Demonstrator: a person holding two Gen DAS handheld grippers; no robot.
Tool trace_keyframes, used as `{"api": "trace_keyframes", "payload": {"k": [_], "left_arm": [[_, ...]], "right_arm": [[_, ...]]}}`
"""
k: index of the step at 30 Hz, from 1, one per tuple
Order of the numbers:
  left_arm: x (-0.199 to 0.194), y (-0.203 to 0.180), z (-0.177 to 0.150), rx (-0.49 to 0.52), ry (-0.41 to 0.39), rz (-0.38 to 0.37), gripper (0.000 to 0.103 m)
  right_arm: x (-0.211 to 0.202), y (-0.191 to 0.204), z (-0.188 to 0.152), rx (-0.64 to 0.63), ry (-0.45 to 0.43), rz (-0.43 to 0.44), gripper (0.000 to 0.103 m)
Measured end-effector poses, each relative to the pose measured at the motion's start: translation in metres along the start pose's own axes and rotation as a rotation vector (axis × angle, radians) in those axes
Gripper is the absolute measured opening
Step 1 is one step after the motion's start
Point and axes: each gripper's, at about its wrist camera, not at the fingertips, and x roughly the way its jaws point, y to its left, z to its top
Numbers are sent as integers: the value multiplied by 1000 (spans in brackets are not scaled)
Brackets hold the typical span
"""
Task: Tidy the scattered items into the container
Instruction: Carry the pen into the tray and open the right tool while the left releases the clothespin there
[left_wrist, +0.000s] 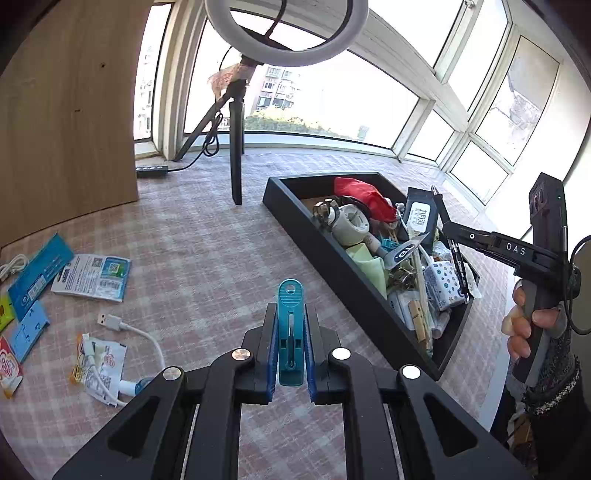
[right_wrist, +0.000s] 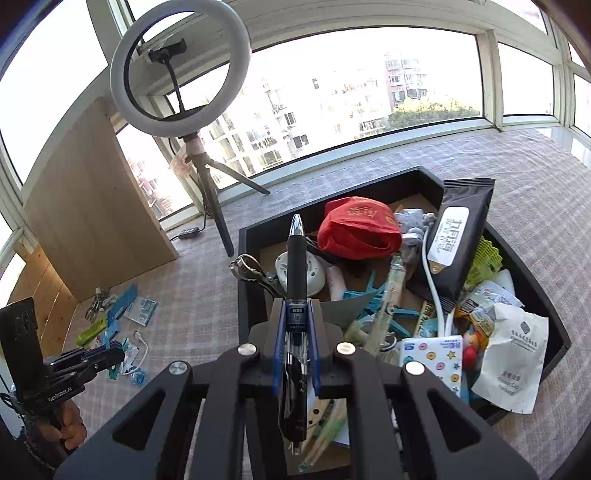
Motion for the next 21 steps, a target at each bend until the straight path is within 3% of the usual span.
{"api": "trace_keyframes", "payload": {"k": [6, 11, 13, 14, 15, 16, 17, 18, 21], "left_arm": [[34, -69, 44, 79, -20, -118, 11], [56, -116, 61, 147, -9, -166, 11], [65, -131, 63, 169, 19, -223, 11], [70, -138, 63, 182, 42, -231, 16], [75, -143, 63, 191, 60, -191, 24], [78, -146, 62, 190, 63, -151, 41], [78, -145, 62, 185, 54, -149, 44], [76, -143, 61, 175, 43, -158, 44], [69, -131, 60, 153, 37, -154, 44]], "right_arm": [[-21, -54, 11, 60, -45, -140, 11], [-31, -73, 17, 75, -65, -189, 11], [-31, -76, 19, 73, -67, -199, 11], [-31, -76, 20, 68, -70, -194, 12], [-30, -76, 21, 60, -70, -187, 16], [-29, -76, 23, 58, -60, -197, 24], [-29, -75, 24, 64, -54, -224, 47], [-31, -75, 24, 71, -68, -239, 61], [-37, -74, 24, 87, -101, -224, 61]]}}
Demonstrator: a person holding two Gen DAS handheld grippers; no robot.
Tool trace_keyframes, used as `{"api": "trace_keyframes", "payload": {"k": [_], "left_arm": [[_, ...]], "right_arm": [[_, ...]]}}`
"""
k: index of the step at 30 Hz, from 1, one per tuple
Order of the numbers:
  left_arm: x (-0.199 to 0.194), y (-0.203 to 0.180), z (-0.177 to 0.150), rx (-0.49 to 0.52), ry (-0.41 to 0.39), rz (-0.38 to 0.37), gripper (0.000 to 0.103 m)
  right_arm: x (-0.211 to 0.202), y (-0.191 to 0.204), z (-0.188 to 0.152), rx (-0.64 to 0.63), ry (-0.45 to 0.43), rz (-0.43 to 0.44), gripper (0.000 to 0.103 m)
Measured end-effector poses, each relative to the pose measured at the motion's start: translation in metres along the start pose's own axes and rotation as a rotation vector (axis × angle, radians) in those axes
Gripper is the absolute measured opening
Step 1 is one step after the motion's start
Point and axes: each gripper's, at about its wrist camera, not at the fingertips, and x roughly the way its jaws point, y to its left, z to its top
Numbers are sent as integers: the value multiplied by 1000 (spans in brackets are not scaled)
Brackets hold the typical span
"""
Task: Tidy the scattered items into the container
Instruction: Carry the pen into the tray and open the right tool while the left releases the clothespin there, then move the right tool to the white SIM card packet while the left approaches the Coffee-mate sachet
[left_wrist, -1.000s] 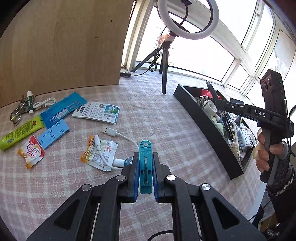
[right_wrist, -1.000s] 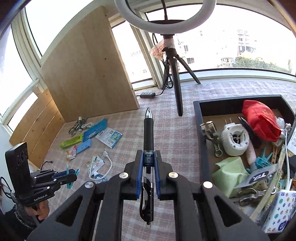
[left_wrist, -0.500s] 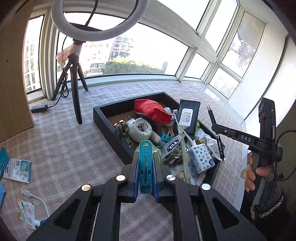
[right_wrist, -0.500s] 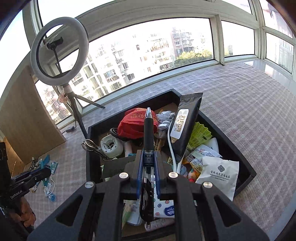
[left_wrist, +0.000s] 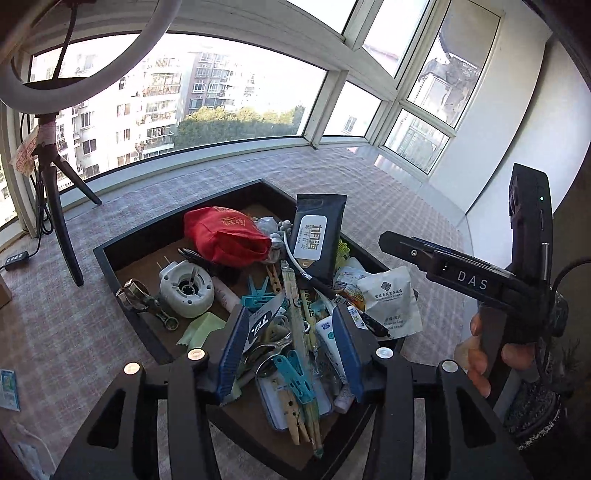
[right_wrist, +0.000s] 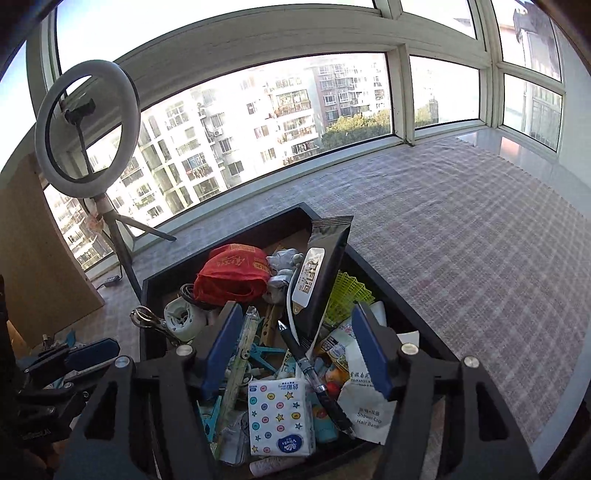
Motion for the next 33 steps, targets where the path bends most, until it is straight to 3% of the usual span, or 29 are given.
{"api": "trace_keyframes", "payload": {"k": [10, 15, 18, 22, 27, 30, 33], "left_arm": [[-41, 42, -21, -70, -35, 73, 43], [-79, 83, -46, -95, -56, 181, 43], [-110, 118, -70, -125, -65, 288, 43], [-160, 183, -116, -282, -82, 439, 44], [-215, 268, -187, -581, -93, 620, 44], [-232, 301, -216, -704, -100, 690, 44], [-237, 319, -226, -755, -95, 720, 44]], "right_arm": [[8, 32, -5, -26, 31, 88, 61], [19, 78, -6, -110, 64, 183, 61], [29, 122, -10, -206, 102, 255, 61], [49, 196, -23, -366, 177, 371, 65], [81, 294, -43, -583, 274, 503, 67], [104, 349, -57, -709, 330, 563, 67], [127, 396, -73, -838, 373, 590, 67]]}}
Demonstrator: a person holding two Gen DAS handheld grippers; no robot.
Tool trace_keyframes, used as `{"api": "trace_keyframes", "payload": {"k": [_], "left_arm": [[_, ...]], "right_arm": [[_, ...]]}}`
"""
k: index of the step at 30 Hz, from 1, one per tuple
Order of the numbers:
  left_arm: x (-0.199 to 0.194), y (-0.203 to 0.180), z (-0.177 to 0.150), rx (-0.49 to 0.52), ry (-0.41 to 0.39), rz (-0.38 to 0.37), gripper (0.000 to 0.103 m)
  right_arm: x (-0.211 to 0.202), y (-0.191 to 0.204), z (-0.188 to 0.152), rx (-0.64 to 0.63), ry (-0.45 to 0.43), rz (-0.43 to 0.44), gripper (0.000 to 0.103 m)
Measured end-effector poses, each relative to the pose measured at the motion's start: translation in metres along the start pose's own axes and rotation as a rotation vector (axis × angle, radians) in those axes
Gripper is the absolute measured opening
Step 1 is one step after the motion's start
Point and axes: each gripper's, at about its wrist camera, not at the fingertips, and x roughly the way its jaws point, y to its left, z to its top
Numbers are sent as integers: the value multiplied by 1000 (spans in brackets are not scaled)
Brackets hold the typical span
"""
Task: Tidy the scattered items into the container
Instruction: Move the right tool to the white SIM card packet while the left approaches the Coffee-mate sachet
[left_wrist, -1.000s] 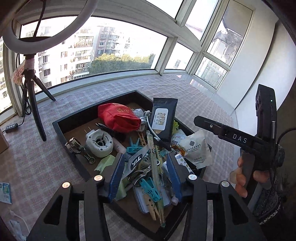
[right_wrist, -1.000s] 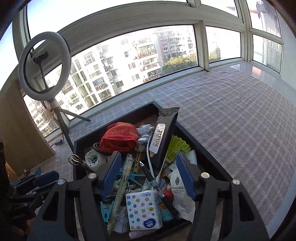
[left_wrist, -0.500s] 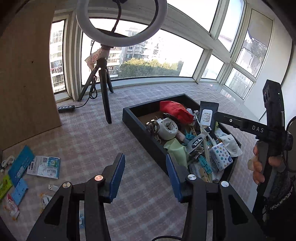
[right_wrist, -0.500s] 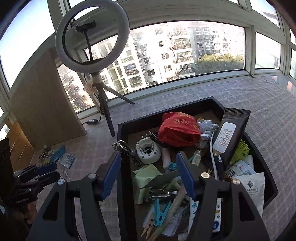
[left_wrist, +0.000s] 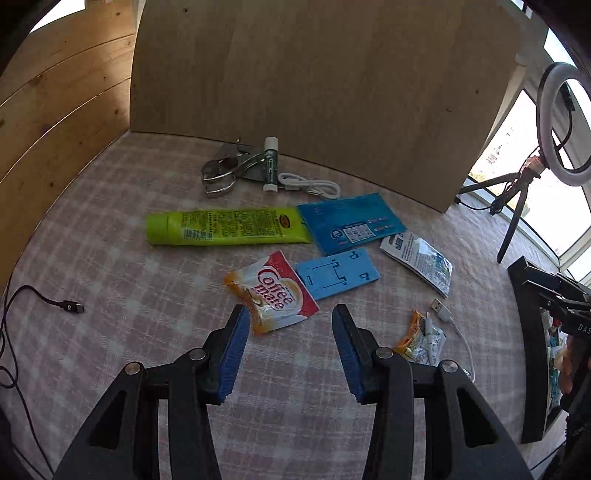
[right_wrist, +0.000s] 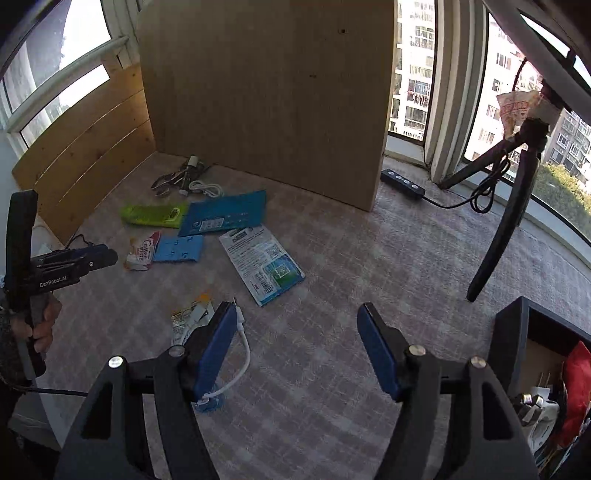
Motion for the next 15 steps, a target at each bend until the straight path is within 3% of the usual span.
{"api": "trace_keyframes", "payload": {"k": [5, 10, 15], "left_arm": [[12, 3, 5, -29, 19, 24, 44], [21, 9, 10, -67, 31, 44, 44], [34, 14, 12, -75, 59, 62, 44]], "right_arm": [[63, 24, 26, -158, 101, 48, 70], [105, 37, 35, -288, 171, 18, 70], [123, 35, 40, -307, 183, 41, 74]]}}
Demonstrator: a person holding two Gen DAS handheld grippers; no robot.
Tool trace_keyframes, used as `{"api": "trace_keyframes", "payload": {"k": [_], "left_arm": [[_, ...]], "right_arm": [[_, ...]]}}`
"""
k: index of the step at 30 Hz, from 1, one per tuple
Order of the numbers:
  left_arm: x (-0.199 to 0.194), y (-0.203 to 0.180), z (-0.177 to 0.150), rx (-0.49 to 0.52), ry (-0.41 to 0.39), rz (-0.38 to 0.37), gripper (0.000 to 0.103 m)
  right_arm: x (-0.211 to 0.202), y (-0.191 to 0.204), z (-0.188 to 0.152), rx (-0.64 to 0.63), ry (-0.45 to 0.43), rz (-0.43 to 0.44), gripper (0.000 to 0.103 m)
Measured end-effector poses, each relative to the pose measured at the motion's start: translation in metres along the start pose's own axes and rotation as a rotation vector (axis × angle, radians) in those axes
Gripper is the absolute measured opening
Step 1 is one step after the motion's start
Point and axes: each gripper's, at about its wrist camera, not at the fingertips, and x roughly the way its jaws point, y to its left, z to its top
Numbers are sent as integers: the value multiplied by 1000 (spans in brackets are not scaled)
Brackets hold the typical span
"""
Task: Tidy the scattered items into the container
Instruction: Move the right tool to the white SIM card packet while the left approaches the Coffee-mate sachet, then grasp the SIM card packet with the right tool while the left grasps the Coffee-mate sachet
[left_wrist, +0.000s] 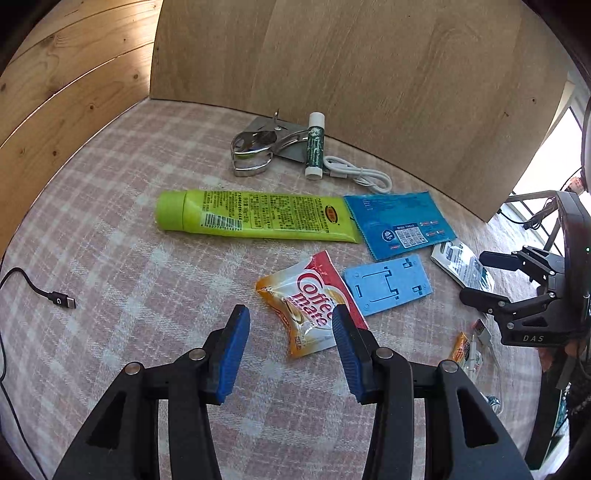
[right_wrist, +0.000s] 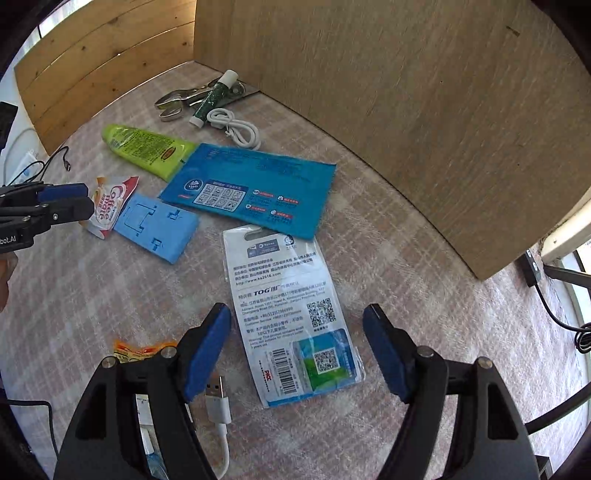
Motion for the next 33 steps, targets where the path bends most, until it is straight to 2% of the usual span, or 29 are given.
{"api": "trace_keyframes", "payload": {"k": [4, 6, 7, 8, 10, 11, 14, 19, 25, 33], "left_arm": [[4, 1, -2, -5, -5, -6, 43], [5, -1, -2, 2, -4, -8, 33], [5, -3, -3, 9, -2, -8, 20], [6, -5, -4, 15, 2, -18, 14], [4, -9, -7, 30, -10, -15, 13], [4, -11, -9, 37, -17, -14, 13], [1, -8, -13, 21, -25, -26, 11], [-11, 1, -14, -4, -44, -41, 7], [-30, 5, -15, -9, -75, -56, 4], [-50, -7, -5, 19, -129, -81, 4]], "right_arm": [[3, -1, 2, -7, -9, 15, 79], [4, 1, 3, -11, 3, 13, 80], [4, 1, 3, -7, 10, 15, 80], [3, 1, 3, -10, 16, 12, 78], [0, 1, 2, -10, 17, 14, 69], [-2, 1, 1, -7, 16, 17, 58], [-6, 0, -4, 13, 21, 48, 56], [-11, 2, -13, 67, -2, 50, 55], [-33, -1, -26, 155, -77, 49, 55], [-88, -11, -51, 285, -206, 9, 55]]}}
